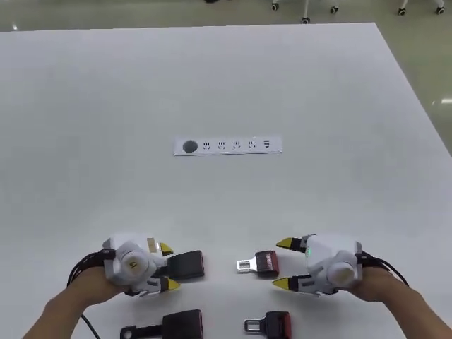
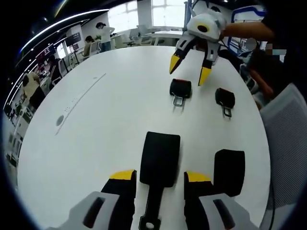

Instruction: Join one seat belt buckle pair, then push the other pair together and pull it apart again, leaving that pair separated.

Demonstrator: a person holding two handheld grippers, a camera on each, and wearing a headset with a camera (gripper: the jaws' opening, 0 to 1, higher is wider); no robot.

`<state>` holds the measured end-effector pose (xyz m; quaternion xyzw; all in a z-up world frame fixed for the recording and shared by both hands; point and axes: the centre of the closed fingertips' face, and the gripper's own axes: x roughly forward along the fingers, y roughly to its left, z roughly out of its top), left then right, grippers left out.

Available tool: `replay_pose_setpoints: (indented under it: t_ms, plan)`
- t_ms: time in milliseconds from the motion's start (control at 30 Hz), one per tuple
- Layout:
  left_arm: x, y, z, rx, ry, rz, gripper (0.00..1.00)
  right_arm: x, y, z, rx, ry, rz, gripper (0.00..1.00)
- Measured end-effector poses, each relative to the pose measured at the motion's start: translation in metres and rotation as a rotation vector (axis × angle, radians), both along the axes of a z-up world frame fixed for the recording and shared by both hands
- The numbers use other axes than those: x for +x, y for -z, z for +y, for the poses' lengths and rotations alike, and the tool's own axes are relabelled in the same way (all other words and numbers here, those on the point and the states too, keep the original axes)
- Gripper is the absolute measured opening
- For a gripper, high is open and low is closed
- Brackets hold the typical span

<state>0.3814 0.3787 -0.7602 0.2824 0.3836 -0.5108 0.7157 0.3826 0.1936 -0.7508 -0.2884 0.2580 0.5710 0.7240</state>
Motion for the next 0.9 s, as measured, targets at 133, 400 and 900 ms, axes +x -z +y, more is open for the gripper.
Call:
replay_pose_setpoints:
  t_ms: [133,400,900]
  plan:
    - [0.000,0.005,-0.002,0.014,0.025,0.009,0.36,0.002,0.005,0.004,-0.013,-0.023,0.006,0.39]
    - [0.002,0.008,-0.002,0.042,0.063,0.006,0.33,0.001,0.017,0.007,-0.046,-0.057,0.030,0.35]
    - [0.000,0.010,-0.002,0.095,0.194,0.020,0.31,0.000,0.017,0.006,-0.067,-0.082,0.027,0.30]
